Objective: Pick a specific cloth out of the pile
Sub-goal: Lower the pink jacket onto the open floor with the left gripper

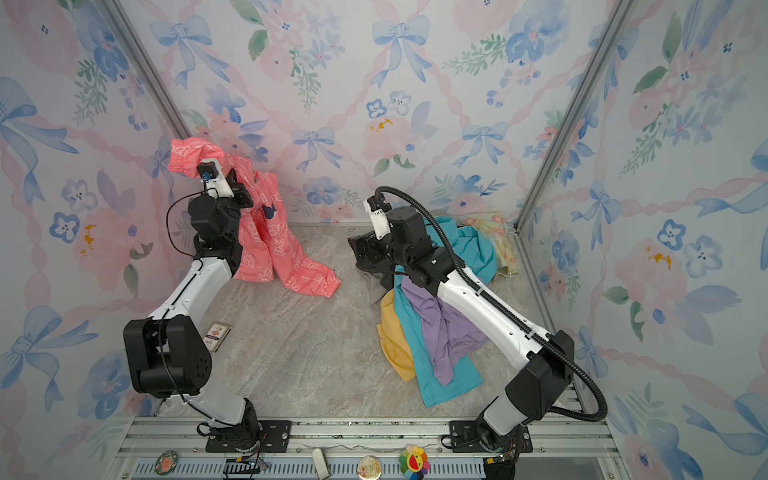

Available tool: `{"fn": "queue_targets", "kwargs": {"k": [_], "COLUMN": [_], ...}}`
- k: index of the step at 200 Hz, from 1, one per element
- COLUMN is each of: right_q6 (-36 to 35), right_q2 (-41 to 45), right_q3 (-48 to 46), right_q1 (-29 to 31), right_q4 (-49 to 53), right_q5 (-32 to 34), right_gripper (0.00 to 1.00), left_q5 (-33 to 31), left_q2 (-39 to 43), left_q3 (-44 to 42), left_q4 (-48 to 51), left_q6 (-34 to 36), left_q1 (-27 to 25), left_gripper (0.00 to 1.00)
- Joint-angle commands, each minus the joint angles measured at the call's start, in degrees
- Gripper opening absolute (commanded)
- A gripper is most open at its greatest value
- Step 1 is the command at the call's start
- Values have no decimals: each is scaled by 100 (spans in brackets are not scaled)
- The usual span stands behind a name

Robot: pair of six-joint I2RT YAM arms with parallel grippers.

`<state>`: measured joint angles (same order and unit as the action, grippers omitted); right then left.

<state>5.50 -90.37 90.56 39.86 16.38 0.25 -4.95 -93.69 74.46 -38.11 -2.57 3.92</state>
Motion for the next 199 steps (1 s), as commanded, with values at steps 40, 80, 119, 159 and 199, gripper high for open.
{"fn": "queue_targets", "kwargs": {"k": [40,80,119,159,199], "right_q6": [57,-190,-285,-304,-264], "right_q2": [-113,-139,-87,-16,36], "right_q3": [-323,-419,-553,-723,-912], "right_q1": [65,193,233,217,200], "right_q4": [-93,88,41,-97,-236], "right_q5": [-94,25,-16,10,6], "right_gripper": [97,97,97,97,97], "left_q5": [321,348,251,225,324], "left_q2": [162,213,253,217,141], "left_q3": [-949,-1448,-1964,-2189,-2197], "left_q4": [-671,-663,-665,-484,-32], "left_q6": [10,-362,-466,-590,-895], "left_q1": [-155,-180,-213,-208,-217], "left_gripper": [0,0,0,0,0]}}
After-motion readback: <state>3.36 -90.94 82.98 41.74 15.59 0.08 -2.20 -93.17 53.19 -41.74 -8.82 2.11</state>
